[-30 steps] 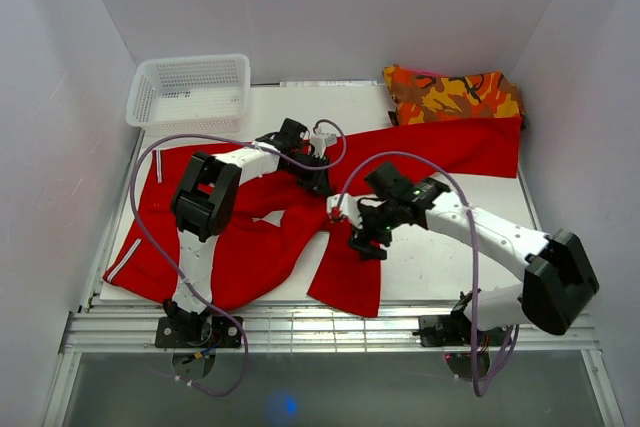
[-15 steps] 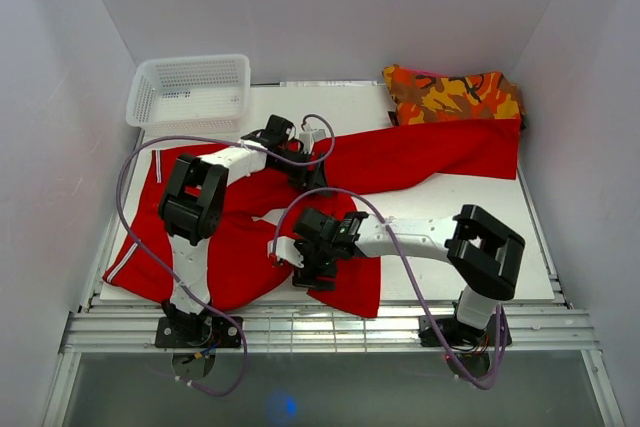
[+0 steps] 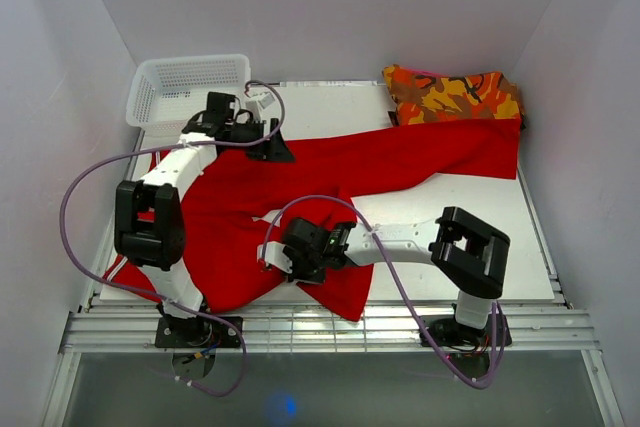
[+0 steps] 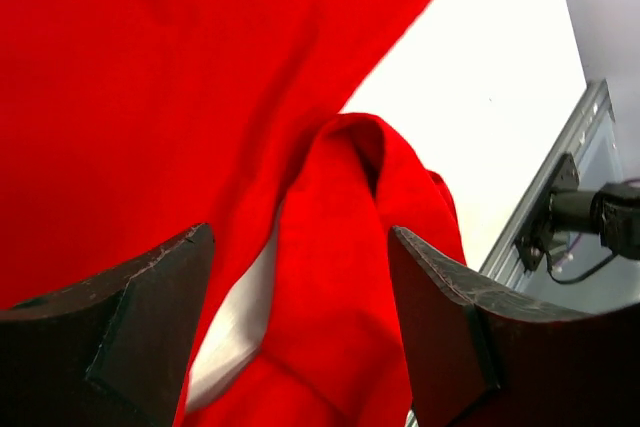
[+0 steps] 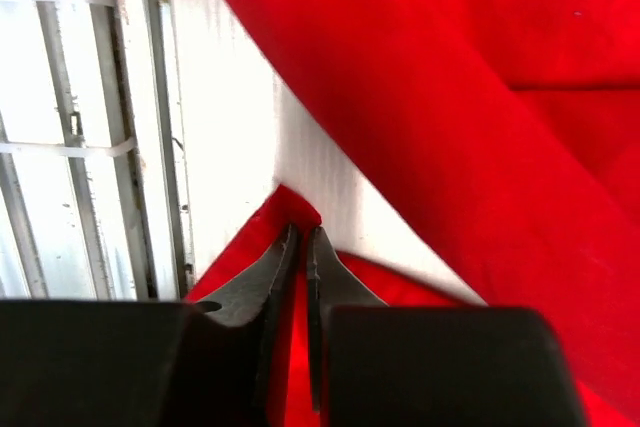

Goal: Fold and stack the trousers
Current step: Flatten the trousers out

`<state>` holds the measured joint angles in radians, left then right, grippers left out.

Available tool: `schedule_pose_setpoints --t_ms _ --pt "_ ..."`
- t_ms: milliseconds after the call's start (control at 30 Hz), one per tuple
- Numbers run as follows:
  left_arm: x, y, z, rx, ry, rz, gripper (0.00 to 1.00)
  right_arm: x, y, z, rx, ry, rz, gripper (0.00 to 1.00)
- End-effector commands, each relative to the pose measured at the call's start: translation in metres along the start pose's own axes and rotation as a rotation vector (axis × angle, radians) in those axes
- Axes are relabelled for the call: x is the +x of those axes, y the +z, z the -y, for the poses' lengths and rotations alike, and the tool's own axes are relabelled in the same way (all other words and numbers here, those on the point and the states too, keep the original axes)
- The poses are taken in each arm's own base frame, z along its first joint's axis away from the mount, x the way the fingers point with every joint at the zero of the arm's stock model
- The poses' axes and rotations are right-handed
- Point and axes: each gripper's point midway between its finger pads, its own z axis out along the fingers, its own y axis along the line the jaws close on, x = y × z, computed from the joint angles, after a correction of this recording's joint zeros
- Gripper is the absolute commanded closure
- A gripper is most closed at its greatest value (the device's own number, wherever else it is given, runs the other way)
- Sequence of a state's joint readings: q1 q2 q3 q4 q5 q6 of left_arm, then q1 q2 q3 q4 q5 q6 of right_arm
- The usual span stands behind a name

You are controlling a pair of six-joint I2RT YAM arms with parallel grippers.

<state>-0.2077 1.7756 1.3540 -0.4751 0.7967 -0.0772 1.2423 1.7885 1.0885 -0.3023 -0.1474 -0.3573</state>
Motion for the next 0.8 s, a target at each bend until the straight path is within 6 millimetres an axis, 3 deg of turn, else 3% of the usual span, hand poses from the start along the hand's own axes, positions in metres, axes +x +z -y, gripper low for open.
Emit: schedule_pose_setpoints --t_ms 0,33,67,100,133,167,200,233,300,367,400,433,467,500,567,600,633,667,767 --pt "-0.009 -0.045 0.010 -0.039 0.031 0.059 0.19 0.014 -0.007 0.013 0.077 -0.012 -0.046 0.92" --pt "-0.003 -0.051 0.005 -0.062 0.057 0.053 0.19 -0.003 -0.030 0.019 0.111 -0.020 0.021 0.92" --pt "0.000 -0.063 -0.008 -0.122 0.074 0.057 0.19 -0.013 -0.045 0.025 0.135 -0.025 0.062 0.92" --pt "0.006 -0.076 -0.008 -0.148 0.082 0.054 0.19 -0.020 -0.059 0.027 0.144 -0.027 0.094 0.92" --pt "0.019 -0.081 -0.017 -0.172 0.094 0.035 0.19 -0.033 -0.091 0.042 0.193 -0.013 0.177 0.92" --pt "0.025 -0.095 -0.035 -0.245 0.074 0.039 0.19 -0.038 -0.108 0.049 0.202 0.000 0.223 0.92" --pt "0.036 -0.102 -0.042 -0.282 0.056 0.019 0.20 -0.040 -0.123 0.056 0.212 0.012 0.261 0.92" --pt "0.049 -0.110 -0.051 -0.316 0.056 0.006 0.20 -0.036 -0.154 0.078 0.272 0.061 0.315 0.92" --pt "0.063 -0.134 -0.075 -0.410 0.018 0.003 0.21 -0.025 -0.179 0.093 0.298 0.106 0.337 0.92" --pt "0.080 -0.151 -0.093 -0.490 0.001 -0.012 0.21 0.013 -0.223 0.119 0.380 0.225 0.377 0.92" --pt "0.090 -0.157 -0.101 -0.520 -0.006 -0.028 0.21 0.024 -0.230 0.118 0.376 0.251 0.382 0.92" --pt "0.102 -0.167 -0.112 -0.573 -0.021 -0.059 0.22 0.058 -0.256 0.125 0.450 0.317 0.384 0.92" --pt "0.113 -0.170 -0.120 -0.601 -0.032 -0.084 0.22 0.064 -0.273 0.121 0.476 0.312 0.418 0.92" --pt "0.128 -0.176 -0.131 -0.635 -0.053 -0.115 0.24 0.102 -0.289 0.125 0.548 0.369 0.389 0.92" --pt "0.156 -0.180 -0.151 -0.682 -0.095 -0.168 0.27 0.157 -0.317 0.132 0.680 0.446 0.311 0.92" --pt "0.177 -0.183 -0.164 -0.729 -0.120 -0.217 0.28 0.202 -0.341 0.140 0.788 0.554 0.269 0.92" --pt "0.188 -0.185 -0.174 -0.751 -0.143 -0.238 0.29 0.224 -0.363 0.147 0.853 0.577 0.250 0.92" --pt "0.197 -0.186 -0.186 -0.763 -0.165 -0.255 0.31 0.264 -0.382 0.152 0.899 0.693 0.229 0.92" --pt "0.200 -0.200 -0.209 -0.798 -0.207 -0.237 0.32 0.322 -0.413 0.157 0.892 0.855 0.240 0.92"
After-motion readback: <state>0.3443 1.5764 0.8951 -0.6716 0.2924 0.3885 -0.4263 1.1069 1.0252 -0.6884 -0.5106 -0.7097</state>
